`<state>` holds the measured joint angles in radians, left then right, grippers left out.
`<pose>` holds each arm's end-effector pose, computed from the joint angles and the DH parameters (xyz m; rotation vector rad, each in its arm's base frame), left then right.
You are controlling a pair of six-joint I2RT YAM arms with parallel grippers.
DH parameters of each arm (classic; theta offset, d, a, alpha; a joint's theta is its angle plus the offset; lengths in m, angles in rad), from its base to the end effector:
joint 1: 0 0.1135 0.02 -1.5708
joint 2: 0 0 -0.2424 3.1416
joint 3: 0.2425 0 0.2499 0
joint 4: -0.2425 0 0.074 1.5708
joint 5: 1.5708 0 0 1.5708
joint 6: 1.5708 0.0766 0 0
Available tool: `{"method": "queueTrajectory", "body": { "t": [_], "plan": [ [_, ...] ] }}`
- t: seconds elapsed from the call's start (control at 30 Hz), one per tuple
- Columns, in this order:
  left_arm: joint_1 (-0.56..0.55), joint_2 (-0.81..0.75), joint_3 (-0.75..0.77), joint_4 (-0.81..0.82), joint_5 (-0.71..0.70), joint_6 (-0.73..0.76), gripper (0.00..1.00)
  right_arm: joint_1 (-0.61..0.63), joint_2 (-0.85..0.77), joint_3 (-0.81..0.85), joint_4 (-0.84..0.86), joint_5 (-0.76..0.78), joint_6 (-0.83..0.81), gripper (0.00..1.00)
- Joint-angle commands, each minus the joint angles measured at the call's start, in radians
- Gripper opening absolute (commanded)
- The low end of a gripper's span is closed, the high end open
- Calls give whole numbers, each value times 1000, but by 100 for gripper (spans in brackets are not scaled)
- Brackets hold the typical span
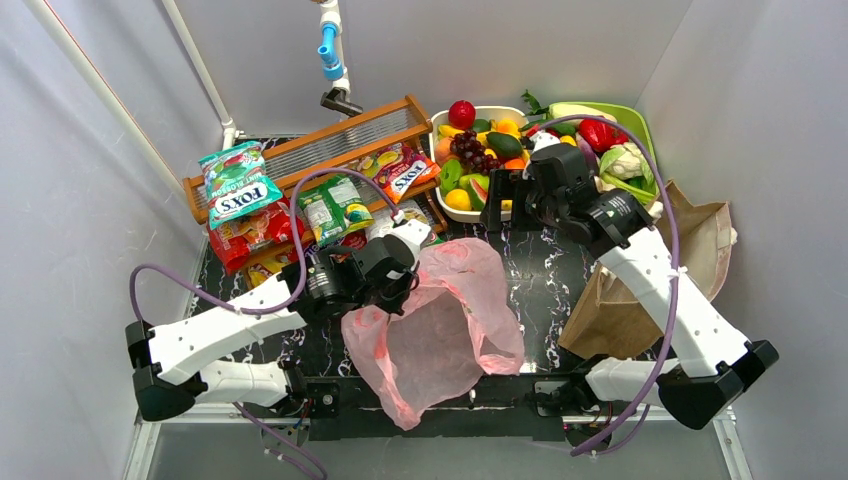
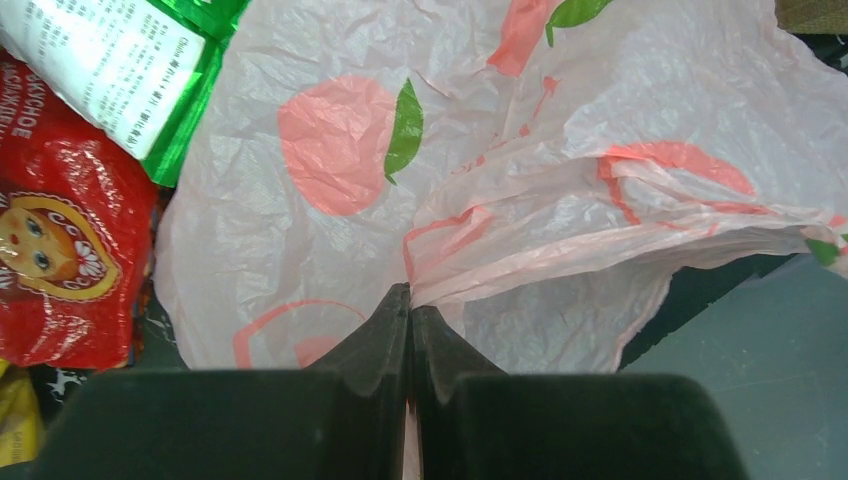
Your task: Place the mixed food into the grocery bags and tie them
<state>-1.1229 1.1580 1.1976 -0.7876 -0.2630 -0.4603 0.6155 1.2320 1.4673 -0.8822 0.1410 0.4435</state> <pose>0.1354 -0.2359 0.3045 0.6329 2.2546 -0.5084 0.2356 0.1534 0.3667 -0.1141 2.2413 0.4273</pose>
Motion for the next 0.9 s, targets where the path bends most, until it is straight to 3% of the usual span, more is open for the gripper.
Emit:
{"method": "queueTrajectory", "body": {
  "t": [0.0, 0.07, 0.13, 0.2, 0.27, 0.33, 0.4, 0.87],
  "plan": [
    [24, -40, -21, 4, 2, 103, 0, -21, -13, -12, 89, 6, 2, 97],
    [28, -80, -63, 47, 30, 115, 0, -48, 54, 55, 20, -7, 5, 89],
    [35, -120, -116, 82, 44, 118, 0, -64, 126, 135, -40, -14, -1, 75],
    [49, -152, -158, 108, 62, 117, 0, -71, 198, 208, -98, -21, -10, 71],
    [61, -176, -189, 123, 78, 118, 0, -72, 236, 236, -112, -66, -46, 72],
    [78, -194, -218, 133, 97, 120, 0, -77, 257, 236, -98, -100, -65, 82],
    [91, -210, -239, 141, 108, 122, 0, -86, 280, 241, -90, -108, -69, 85],
    [113, -173, -232, 166, 138, 123, 0, -203, 501, 395, -143, -37, -135, 91]
  ]
}}
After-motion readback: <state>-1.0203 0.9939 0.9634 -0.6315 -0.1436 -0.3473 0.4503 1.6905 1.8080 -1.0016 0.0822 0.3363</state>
